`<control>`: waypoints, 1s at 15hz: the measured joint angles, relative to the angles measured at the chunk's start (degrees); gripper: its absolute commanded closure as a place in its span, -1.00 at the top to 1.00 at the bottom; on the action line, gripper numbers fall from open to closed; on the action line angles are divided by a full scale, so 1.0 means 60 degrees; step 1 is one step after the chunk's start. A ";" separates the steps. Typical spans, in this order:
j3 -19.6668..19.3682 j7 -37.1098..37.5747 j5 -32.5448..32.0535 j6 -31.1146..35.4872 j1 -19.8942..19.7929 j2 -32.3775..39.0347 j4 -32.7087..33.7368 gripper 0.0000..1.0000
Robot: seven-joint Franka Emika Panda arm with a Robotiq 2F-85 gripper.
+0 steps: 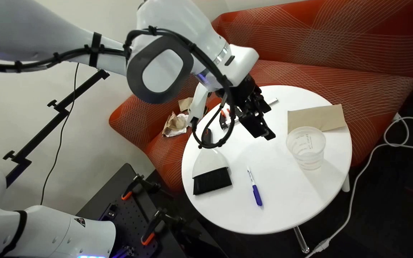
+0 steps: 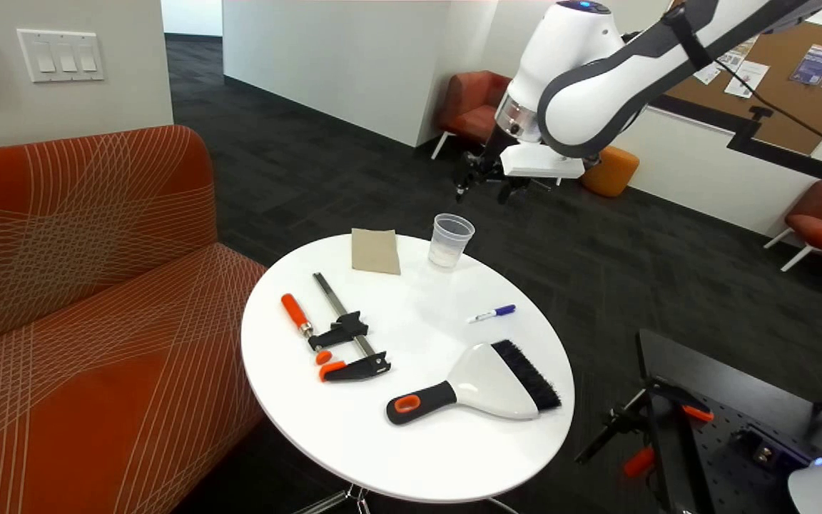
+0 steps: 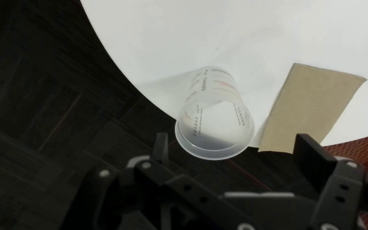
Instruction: Pick up the pen from the table and put it in the plastic cup. Pick up the pen from the plastic cup and put it back on the table. Pick up the plastic cup and move it to the left.
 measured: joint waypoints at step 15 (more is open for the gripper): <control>0.1234 -0.4203 0.0984 -0.0795 -0.1237 0.2304 0.2477 1.00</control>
